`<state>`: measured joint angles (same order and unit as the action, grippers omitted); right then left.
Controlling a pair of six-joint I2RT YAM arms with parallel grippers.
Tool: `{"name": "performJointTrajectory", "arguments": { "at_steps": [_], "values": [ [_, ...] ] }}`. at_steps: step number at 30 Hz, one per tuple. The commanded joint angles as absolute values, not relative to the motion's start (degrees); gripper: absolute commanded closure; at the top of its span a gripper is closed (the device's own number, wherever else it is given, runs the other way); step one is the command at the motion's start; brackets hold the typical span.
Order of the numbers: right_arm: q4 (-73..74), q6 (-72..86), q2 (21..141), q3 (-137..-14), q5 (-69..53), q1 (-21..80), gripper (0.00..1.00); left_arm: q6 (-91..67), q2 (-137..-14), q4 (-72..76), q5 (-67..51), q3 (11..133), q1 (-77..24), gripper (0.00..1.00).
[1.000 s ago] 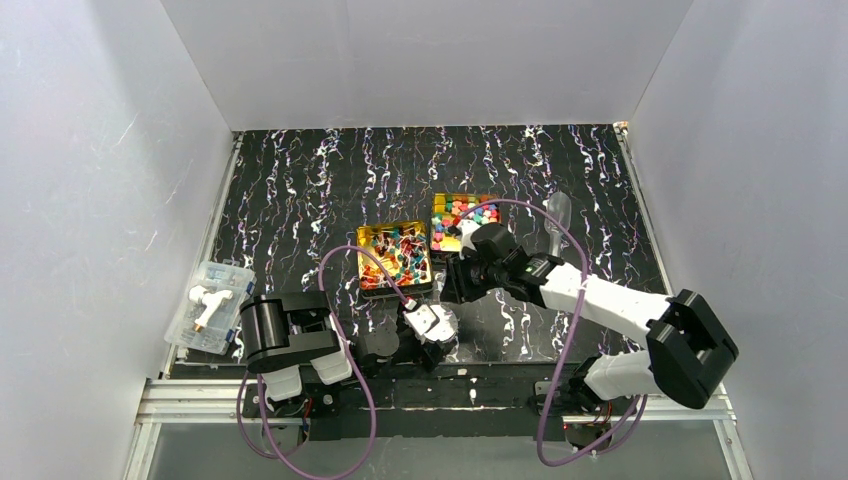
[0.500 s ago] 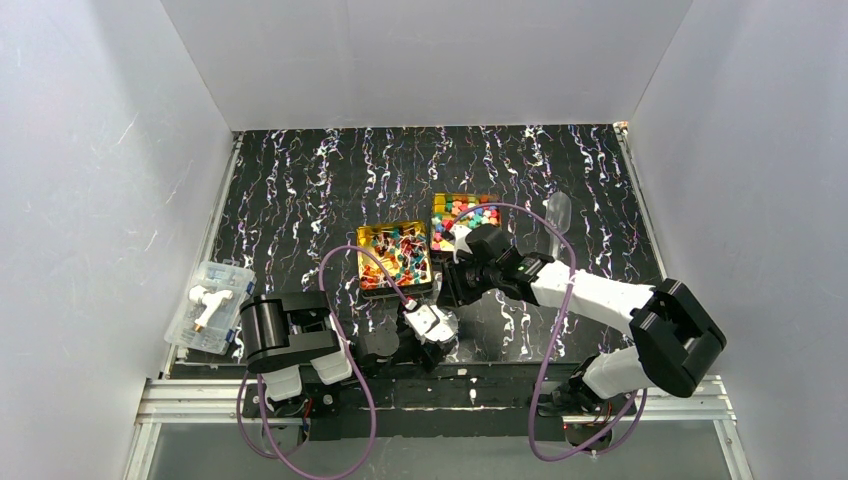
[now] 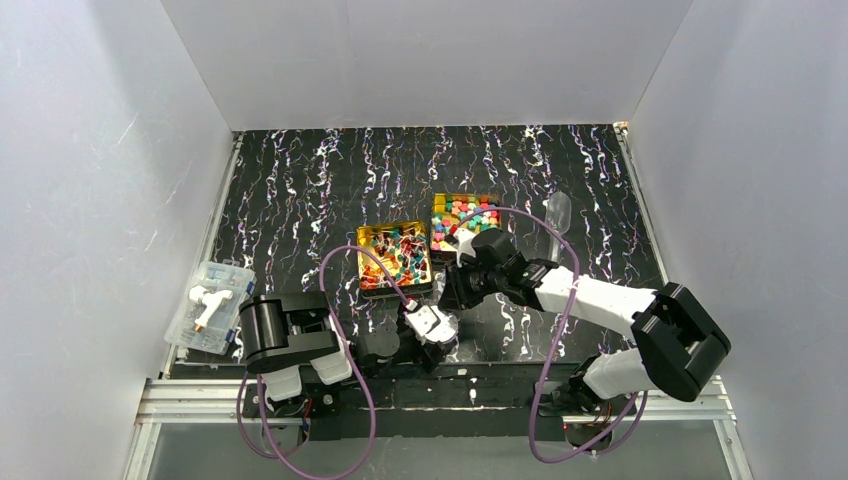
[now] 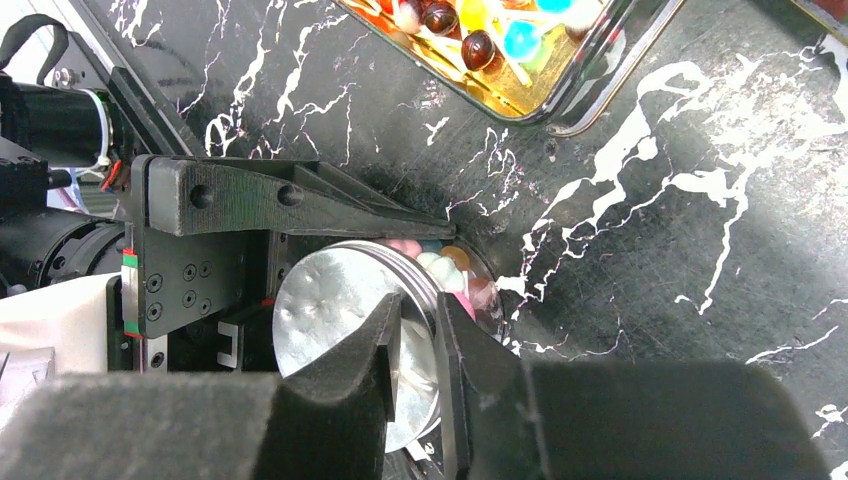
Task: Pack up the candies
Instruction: Screw the bottle lid onto the packing bottle.
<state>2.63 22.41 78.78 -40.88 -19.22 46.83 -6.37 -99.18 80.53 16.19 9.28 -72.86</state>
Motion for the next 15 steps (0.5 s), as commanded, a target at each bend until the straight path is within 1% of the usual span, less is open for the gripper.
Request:
{"name": "performJointTrajectory", "arguments": {
  "at_steps": [1,7,15],
  "values": [
    [4.0,22.8,76.6,-37.4,-21.9,48.4,0.76,-8.5,-98.9,73.7,17.1,9.6,-72.4,0.43],
    [4.1,25.1,74.3,-34.6,-19.3,52.9,0.76,-9.6,-97.8,71.0,18.8,10.2,-71.7,0.43],
    [3.1,31.3,66.6,-28.7,-14.3,56.8,0.77,-9.9,-95.1,66.7,21.9,10.8,-71.3,0.43]
  ]
}}
